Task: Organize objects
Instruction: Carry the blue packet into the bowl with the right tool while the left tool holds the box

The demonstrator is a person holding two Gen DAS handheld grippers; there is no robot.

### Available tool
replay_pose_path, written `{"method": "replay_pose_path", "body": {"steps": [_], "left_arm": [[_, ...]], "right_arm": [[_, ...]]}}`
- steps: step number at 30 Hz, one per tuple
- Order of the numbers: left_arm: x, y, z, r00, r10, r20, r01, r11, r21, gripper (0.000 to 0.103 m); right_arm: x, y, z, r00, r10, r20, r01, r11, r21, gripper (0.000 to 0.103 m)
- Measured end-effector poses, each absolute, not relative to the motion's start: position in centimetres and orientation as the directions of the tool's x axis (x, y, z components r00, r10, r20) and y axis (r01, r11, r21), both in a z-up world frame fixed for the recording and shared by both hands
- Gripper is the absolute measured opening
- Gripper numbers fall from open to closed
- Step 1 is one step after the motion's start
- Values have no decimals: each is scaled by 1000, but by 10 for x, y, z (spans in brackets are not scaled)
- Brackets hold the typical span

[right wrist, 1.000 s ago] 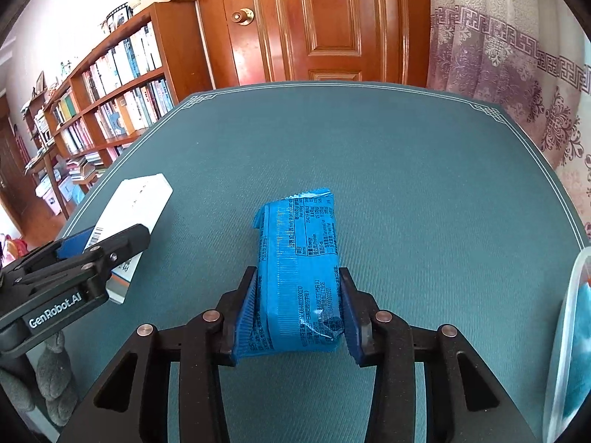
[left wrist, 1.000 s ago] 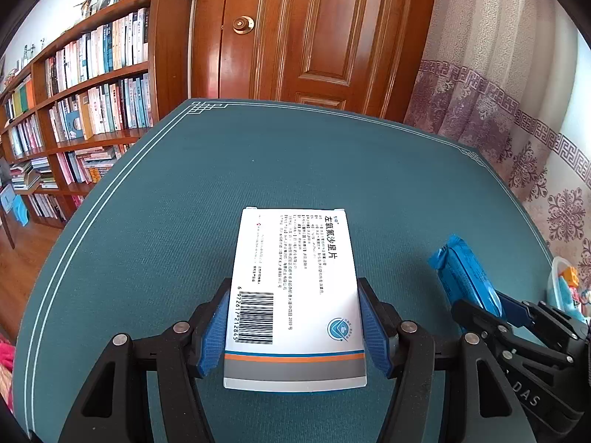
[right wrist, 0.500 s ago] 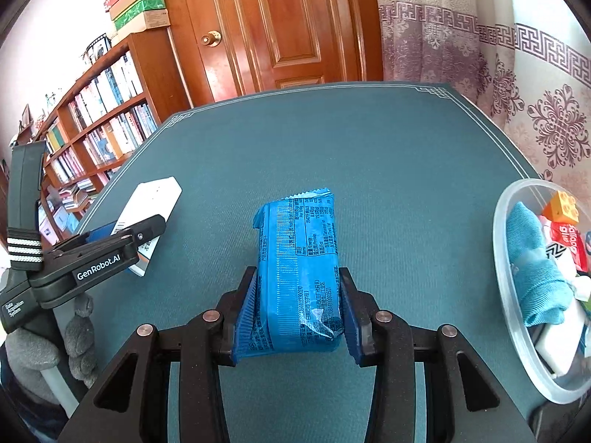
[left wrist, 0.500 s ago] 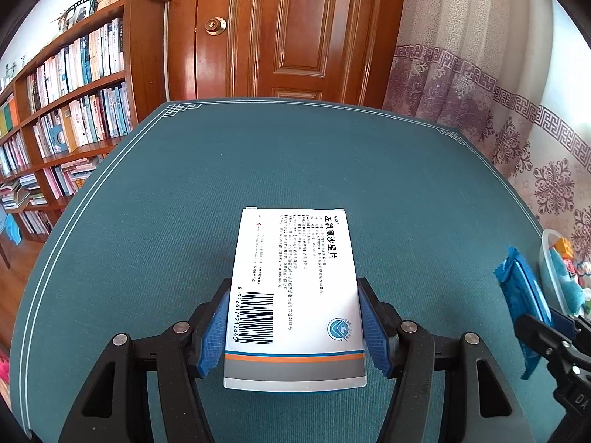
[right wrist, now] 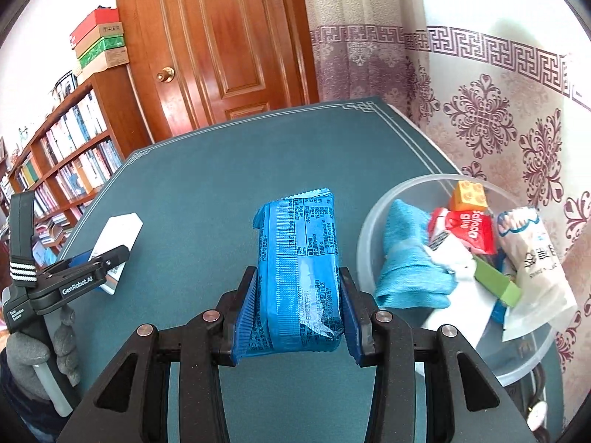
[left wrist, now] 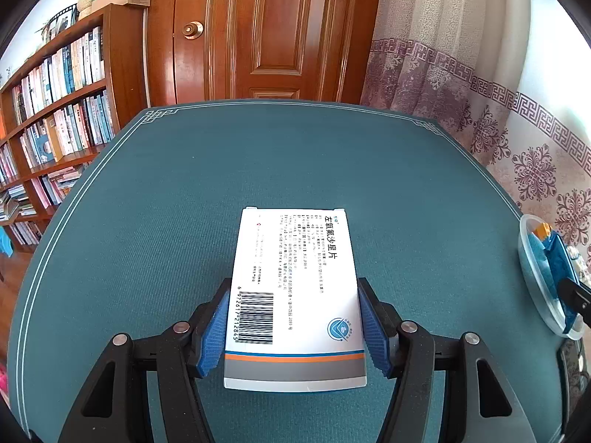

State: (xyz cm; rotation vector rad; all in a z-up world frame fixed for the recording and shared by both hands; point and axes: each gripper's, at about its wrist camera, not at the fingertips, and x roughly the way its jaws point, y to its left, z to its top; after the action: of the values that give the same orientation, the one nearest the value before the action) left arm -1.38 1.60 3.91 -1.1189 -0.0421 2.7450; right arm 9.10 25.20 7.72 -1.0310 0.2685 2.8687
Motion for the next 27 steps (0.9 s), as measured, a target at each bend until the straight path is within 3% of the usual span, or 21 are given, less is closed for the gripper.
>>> {"method": "replay_pose_path", "body": {"steps": [15, 24, 27], "left_arm": [[-3, 58, 50, -692, 219, -688, -226, -971, -82, 66], [2, 88, 58, -686, 247, -684, -279, -958, -67, 66], [3, 100, 60, -680, 262, -684, -299, -952, -68, 66]], "right_arm": [[102, 332, 80, -764, 163, -624, -302, -946, 122, 43], [92, 356, 75, -757, 182, -627, -310, -946, 99, 44], [97, 356, 76, -762, 182, -621, -304, -948, 94, 51]]}}
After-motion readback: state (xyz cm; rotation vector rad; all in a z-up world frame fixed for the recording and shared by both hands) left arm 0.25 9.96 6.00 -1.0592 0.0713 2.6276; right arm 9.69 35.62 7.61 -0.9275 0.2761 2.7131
